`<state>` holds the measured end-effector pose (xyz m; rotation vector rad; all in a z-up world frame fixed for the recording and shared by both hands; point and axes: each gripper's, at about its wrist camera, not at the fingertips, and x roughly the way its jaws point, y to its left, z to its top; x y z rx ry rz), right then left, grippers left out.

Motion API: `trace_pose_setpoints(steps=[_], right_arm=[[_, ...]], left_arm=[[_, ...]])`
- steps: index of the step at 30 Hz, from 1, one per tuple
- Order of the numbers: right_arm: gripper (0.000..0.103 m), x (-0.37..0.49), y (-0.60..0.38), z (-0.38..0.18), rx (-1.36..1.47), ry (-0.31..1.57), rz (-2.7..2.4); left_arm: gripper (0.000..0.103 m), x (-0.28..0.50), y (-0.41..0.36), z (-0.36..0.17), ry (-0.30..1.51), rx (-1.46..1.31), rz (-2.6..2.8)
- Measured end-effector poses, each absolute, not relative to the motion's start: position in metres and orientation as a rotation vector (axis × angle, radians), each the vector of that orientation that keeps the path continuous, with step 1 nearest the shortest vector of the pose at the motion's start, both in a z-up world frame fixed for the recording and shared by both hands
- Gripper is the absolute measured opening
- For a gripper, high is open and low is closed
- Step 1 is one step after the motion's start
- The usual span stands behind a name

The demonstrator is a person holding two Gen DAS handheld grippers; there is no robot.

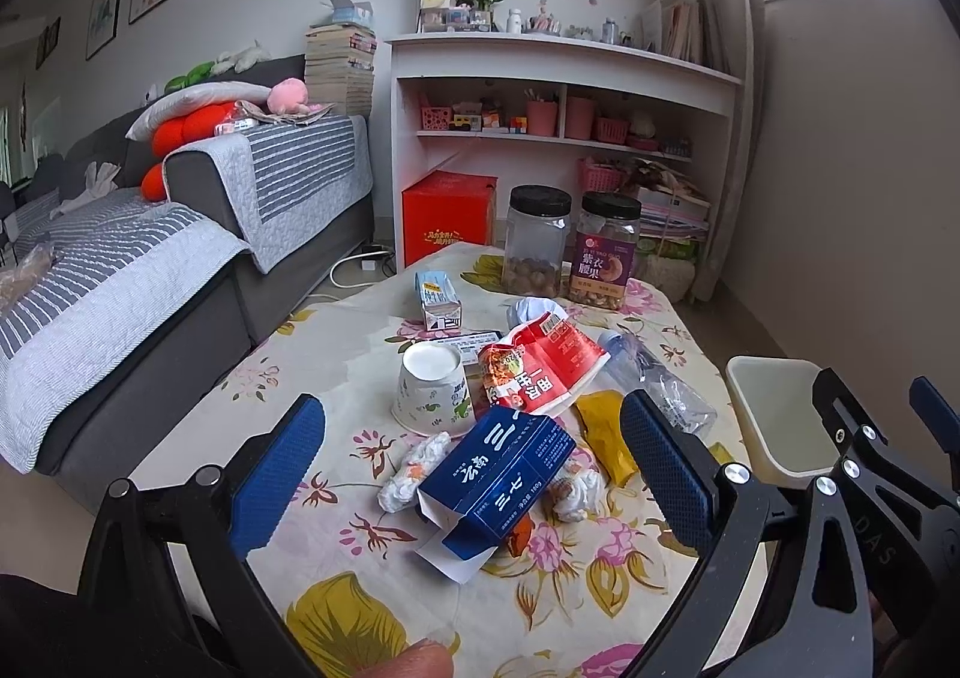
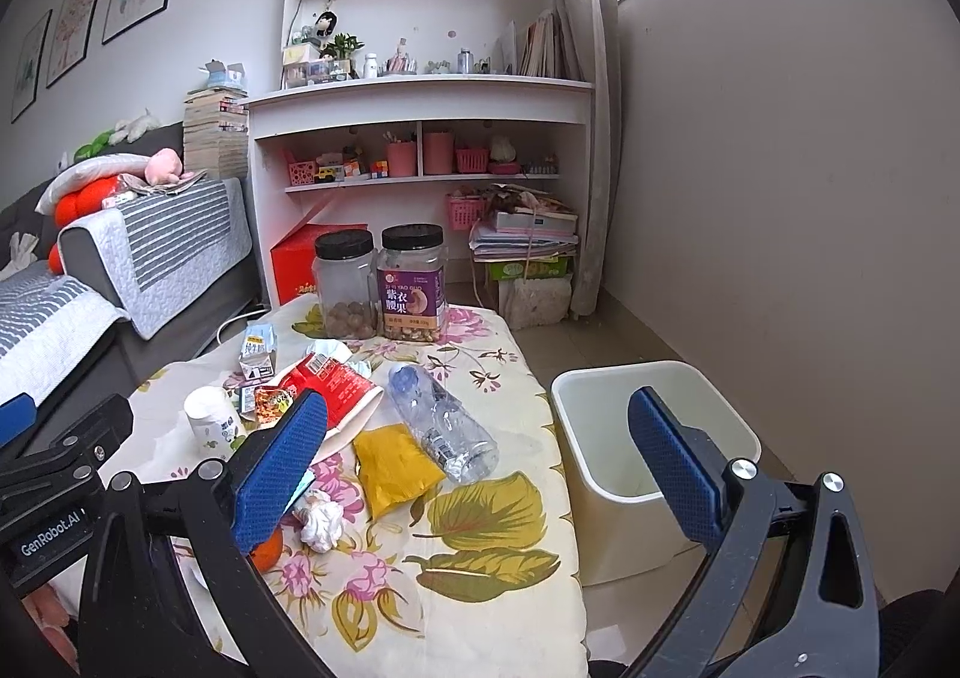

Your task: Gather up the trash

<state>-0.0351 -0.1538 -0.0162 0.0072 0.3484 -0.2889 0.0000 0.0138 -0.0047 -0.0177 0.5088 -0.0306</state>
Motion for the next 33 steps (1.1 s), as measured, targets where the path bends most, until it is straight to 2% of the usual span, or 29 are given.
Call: trace_pose_setpoints(steps=[33], right_arm=[[0.096, -0.0348, -0.1558, -0.0195, 0.019, 0.358, -0.289]], left_arm=[[0.096, -0.002, 0.0147, -0.0118, 0.519, -0.015, -0.027]])
